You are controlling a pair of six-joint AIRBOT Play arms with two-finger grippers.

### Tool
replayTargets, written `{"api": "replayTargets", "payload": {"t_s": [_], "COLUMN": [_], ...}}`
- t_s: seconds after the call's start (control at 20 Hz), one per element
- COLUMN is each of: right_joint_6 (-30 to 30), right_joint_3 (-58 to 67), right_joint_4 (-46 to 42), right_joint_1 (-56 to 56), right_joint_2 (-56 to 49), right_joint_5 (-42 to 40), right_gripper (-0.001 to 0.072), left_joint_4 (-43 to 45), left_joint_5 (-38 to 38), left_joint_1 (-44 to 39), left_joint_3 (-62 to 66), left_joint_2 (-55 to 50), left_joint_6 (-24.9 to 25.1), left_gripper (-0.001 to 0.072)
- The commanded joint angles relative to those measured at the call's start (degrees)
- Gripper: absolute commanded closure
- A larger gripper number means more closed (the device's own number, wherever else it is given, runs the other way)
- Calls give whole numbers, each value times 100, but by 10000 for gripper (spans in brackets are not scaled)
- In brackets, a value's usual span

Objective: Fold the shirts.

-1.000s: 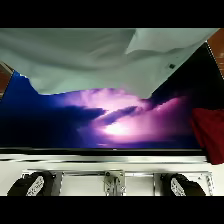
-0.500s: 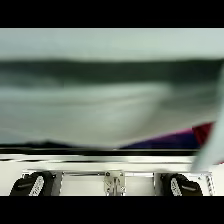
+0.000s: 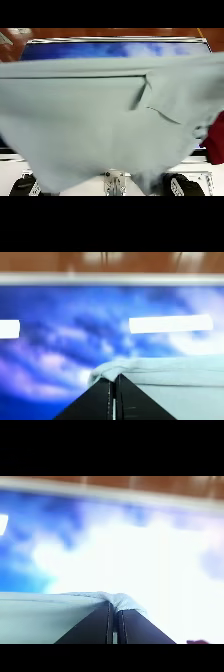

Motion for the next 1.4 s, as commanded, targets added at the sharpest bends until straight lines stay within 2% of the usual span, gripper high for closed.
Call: {"api": "replayTargets", "payload": {"t_s": [0.0, 0.1, 0.15, 0.25, 0.35, 0.45, 0.55, 0.65, 0.8, 1.0, 1.1, 1.25, 1.35], "right_joint_6": [269, 271, 271, 258, 234, 238, 236, 240, 240, 238, 232, 264, 315], "right_joint_3": [-730, -1408, -1655, -1735, -1731, -1731, -1731, -1731, -1731, -1731, -1731, -1731, -1733], "right_joint_4": [0, -9, -2, 55, 142, 142, 138, 142, 142, 142, -79, -315, -374], "right_joint_1": [33, 195, 345, 721, 1062, 1314, 1488, 1569, 1569, 1567, 1558, 1469, 1469], "right_joint_2": [-1130, -1875, -2315, -3254, -3985, -4468, -4848, -5125, -5473, -5670, -5488, -5082, -5021], "right_joint_5": [949, 365, -195, -1523, -3209, -4719, -5982, -6553, -6481, -6039, -5372, -3884, -2828], "right_gripper": [645, 645, 645, 645, 645, 645, 645, 645, 645, 645, 645, 644, 644], "left_joint_4": [98, 92, 68, -120, -396, -579, -621, -662, -660, -658, -531, 299, 326], "left_joint_5": [-42, 184, 479, 1440, 2568, 3252, 3558, 3615, 3810, 3543, 2935, 1556, 682], "left_joint_1": [7, 4, -11, -74, -120, -168, -264, -387, -514, -529, -474, -455, -466], "left_joint_3": [-1421, -2017, -2164, -2166, -1906, -1447, -1010, -726, -667, -660, -575, -452, -459], "left_joint_2": [-439, -1104, -1508, -2492, -3508, -4441, -5228, -5834, -6336, -6546, -6428, -6251, -6330], "left_joint_6": [-28, -28, -26, -22, 20, 22, 20, 22, 22, 20, 22, 20, 17], "left_gripper": [676, 676, 676, 675, 675, 675, 675, 675, 675, 675, 675, 675, 675]}}
